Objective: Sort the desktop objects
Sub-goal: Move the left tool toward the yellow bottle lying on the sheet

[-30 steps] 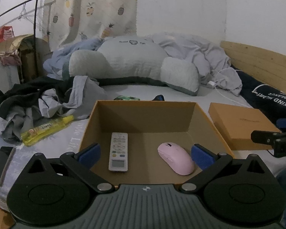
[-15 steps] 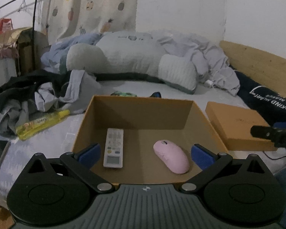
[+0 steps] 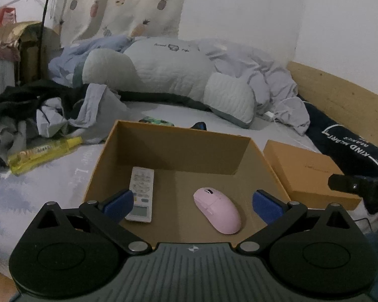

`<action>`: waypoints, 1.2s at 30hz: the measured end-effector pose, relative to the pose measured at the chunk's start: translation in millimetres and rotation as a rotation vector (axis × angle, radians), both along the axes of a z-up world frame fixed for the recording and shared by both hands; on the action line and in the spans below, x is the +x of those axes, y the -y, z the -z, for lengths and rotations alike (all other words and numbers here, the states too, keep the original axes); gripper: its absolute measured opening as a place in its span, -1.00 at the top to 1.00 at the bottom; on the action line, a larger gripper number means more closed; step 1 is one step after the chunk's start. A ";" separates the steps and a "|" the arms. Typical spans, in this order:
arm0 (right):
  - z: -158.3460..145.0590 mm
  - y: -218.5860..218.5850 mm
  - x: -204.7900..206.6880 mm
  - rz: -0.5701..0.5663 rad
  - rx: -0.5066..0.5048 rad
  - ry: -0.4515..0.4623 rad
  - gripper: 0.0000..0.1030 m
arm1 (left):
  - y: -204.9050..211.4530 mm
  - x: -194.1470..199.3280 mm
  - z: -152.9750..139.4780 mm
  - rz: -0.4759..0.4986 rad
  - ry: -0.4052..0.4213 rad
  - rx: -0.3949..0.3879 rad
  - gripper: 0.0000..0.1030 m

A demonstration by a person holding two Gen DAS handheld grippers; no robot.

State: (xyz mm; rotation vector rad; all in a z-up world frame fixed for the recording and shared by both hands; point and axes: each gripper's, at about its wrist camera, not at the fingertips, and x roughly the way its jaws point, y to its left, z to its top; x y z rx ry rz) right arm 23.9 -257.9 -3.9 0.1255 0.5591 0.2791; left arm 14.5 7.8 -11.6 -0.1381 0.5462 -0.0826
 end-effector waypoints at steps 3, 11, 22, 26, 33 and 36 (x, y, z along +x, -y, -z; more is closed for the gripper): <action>-4.8 -4.7 0.4 -0.032 0.042 -0.002 -1.00 | -4.4 1.0 -3.0 0.005 0.018 0.003 -1.00; -19.4 -30.8 2.3 -0.098 0.092 -0.010 -1.00 | -27.2 7.8 -11.5 -0.031 0.023 0.044 -1.00; -36.2 -84.5 25.1 -0.110 0.168 -0.037 -1.00 | -85.6 19.2 -21.5 -0.123 0.030 0.124 -1.00; -40.0 -108.2 36.0 -0.137 0.181 -0.049 -1.00 | -112.5 24.2 -22.2 -0.158 0.019 0.124 -1.00; -47.3 -154.0 58.5 -0.189 0.192 -0.061 -1.00 | -151.4 38.7 -23.0 -0.166 0.008 0.170 -1.00; -50.3 -171.9 69.2 -0.205 0.206 -0.071 -1.00 | -168.3 50.0 -21.0 -0.147 0.012 0.194 -1.00</action>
